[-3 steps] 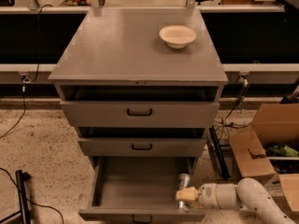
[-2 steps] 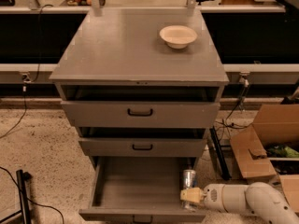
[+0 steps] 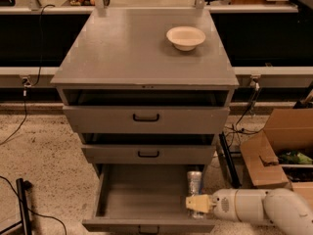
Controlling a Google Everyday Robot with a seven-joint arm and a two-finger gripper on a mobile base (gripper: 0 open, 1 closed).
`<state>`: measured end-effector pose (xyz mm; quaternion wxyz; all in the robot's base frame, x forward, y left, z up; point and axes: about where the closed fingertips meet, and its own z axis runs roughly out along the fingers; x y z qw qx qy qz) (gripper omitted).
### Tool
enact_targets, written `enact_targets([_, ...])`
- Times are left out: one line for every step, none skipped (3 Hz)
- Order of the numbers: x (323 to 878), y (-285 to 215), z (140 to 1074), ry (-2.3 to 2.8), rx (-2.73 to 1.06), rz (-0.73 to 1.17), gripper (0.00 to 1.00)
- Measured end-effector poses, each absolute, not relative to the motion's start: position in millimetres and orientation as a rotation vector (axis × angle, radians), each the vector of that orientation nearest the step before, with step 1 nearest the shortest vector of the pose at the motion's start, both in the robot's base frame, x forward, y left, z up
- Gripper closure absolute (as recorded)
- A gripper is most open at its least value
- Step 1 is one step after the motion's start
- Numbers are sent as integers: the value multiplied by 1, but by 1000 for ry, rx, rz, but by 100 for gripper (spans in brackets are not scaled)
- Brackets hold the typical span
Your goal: Pick redbull can from bottom drawer and place on counter
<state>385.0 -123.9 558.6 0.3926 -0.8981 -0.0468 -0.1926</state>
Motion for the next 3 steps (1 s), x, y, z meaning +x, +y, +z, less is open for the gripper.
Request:
enact_targets([396, -140, 597, -171, -2320, -476, 100])
enact_targets([410, -158, 660, -261, -2356, -470, 100])
enact_targets([427, -180, 713, -305, -2399, -404, 100])
